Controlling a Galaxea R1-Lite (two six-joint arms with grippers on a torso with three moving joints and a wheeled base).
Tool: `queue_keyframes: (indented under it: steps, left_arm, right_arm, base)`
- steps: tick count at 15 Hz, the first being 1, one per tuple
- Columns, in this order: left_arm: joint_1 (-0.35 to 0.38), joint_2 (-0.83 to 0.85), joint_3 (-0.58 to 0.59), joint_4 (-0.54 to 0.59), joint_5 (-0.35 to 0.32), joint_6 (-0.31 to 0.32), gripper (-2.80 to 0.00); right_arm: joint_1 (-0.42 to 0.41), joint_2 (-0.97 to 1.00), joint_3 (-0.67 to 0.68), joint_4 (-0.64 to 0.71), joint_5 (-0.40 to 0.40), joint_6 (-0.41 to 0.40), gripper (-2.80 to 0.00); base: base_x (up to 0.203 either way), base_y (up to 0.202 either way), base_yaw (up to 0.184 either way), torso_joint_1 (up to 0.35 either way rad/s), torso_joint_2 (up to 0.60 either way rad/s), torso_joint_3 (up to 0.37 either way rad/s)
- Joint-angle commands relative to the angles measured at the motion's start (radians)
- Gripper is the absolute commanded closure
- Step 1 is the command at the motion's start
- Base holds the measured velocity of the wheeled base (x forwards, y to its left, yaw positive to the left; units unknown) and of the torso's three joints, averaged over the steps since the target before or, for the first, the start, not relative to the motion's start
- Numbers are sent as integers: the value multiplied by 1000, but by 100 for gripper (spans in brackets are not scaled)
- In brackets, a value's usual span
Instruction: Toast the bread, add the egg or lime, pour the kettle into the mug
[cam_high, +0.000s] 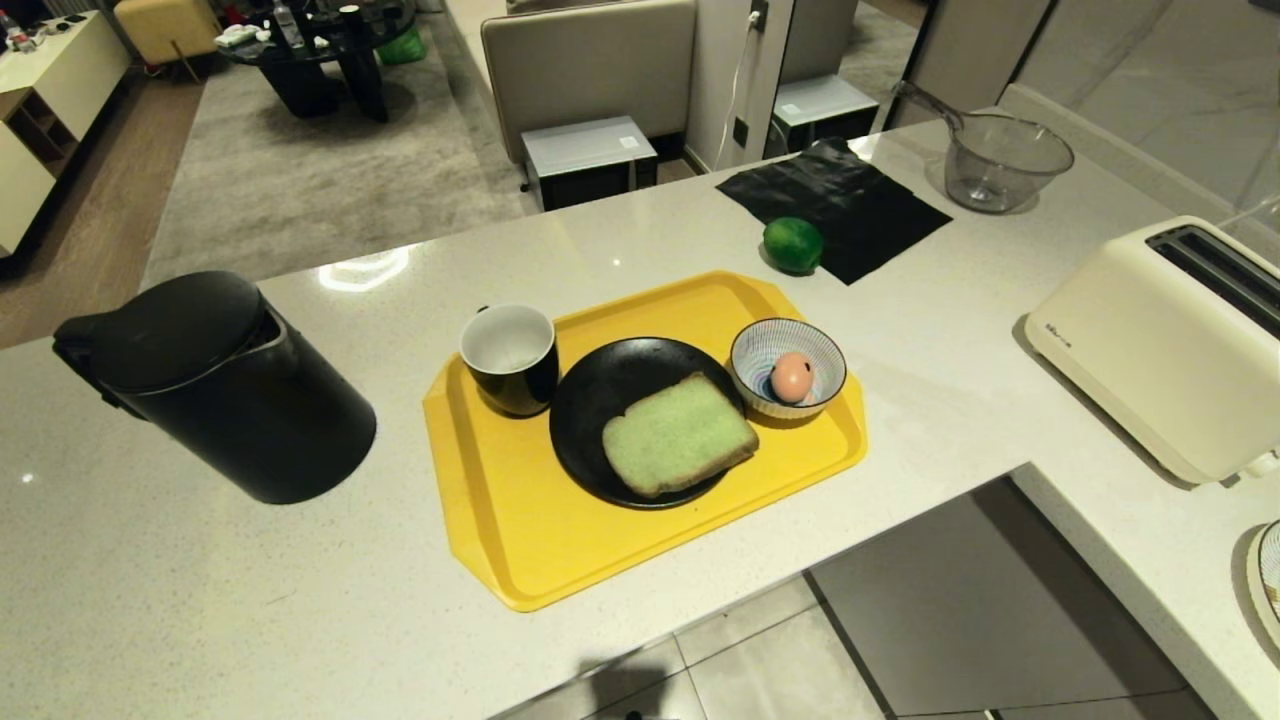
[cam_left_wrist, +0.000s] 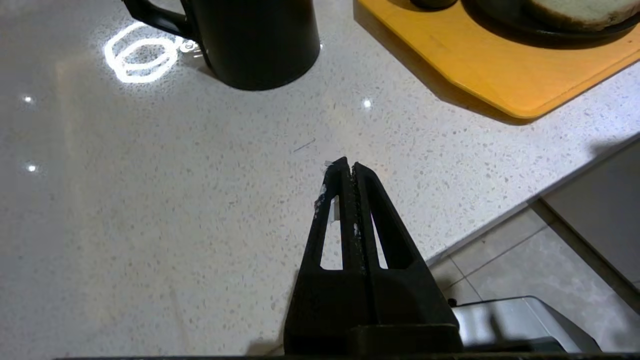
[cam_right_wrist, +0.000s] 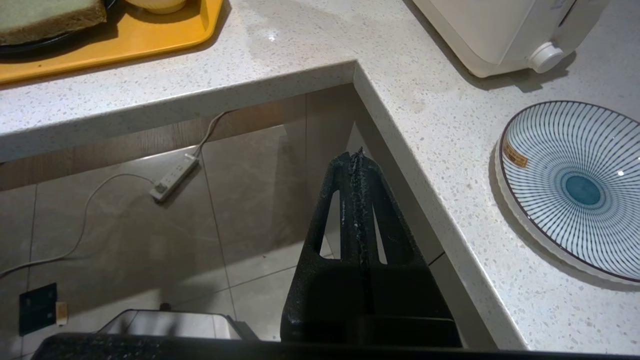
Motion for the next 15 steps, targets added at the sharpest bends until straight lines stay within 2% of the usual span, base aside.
queue_keyframes:
  steps: [1,3,4,6,8,11,15]
  left_arm:
    - [0,2,-1,13,7,-34,0]
    - [0,2,-12,59,54,-124,0]
    - [0,2,-9,47,57,-101,0]
    - [0,2,-4,89,47,23,0]
    - [0,1,-11,112,32,14,0]
    - [-3,1,-1,67,48,-55,0]
    - [-3,1,-1,68,50,-61,0]
  right_arm:
    - [0,2,26,-1,0,-1,0]
    - [0,2,26,-2,0,1,0]
    - [0,2,26,-2,0,-1,0]
    - [0,2,26,-1,0,0,0]
    - [0,2,26,-1,0,-1,0]
    - [0,2,26,-1,0,1,0]
    - [0,2,26,-1,0,0,0]
  base:
    - [0,0,0,0,0,0]
    - [0,0,0,0,0,0]
    - [0,0,0,0,0,0]
    - [0,0,0,0,0,0]
    - [0,0,0,0,0,0]
    - [0,0,0,0,0,0]
    - [0,0,0,0,0,0]
